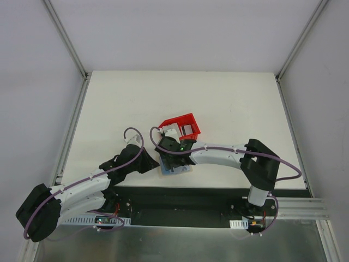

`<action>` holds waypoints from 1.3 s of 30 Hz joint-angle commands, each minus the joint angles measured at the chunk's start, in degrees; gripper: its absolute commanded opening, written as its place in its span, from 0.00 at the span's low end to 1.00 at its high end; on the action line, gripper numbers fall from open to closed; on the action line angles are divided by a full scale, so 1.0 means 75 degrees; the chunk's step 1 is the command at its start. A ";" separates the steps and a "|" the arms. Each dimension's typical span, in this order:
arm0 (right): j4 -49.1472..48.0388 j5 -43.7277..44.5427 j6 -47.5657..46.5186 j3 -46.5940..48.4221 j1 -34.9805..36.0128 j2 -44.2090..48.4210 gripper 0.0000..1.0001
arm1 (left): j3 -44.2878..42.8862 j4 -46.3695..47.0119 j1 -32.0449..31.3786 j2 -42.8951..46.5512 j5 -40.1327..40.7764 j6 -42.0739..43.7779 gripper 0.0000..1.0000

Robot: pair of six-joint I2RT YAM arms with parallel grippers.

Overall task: Put the credit cards into the card holder
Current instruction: Turn over the card slot in the card holder.

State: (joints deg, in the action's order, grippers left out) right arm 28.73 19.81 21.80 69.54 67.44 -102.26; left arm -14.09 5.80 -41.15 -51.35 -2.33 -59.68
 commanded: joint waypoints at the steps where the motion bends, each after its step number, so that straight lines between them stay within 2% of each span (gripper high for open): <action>1: 0.0446 0.0464 -0.0141 0.0209 0.0020 0.0439 0.70 | 0.0120 0.0199 0.0037 0.0027 0.0123 -0.0082 0.00; 17: 0.1044 0.1014 -0.0165 0.0408 0.0008 0.0521 0.69 | 0.0132 0.0199 0.0037 -0.0032 0.0146 -0.0058 0.00; 29: 0.1455 0.1436 -0.0188 0.0701 0.0020 0.0123 0.68 | 0.0050 0.0187 0.0037 -0.0161 0.0146 -0.0011 0.00; 39: 0.1209 0.1144 -0.0540 0.1029 -0.0249 -0.0217 0.67 | 0.0062 0.0199 0.0037 -0.0161 0.0123 0.0024 0.00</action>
State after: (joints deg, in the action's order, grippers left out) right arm 36.64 26.70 19.62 75.31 67.26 -103.20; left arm -13.56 7.07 -41.15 -52.51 -2.28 -59.64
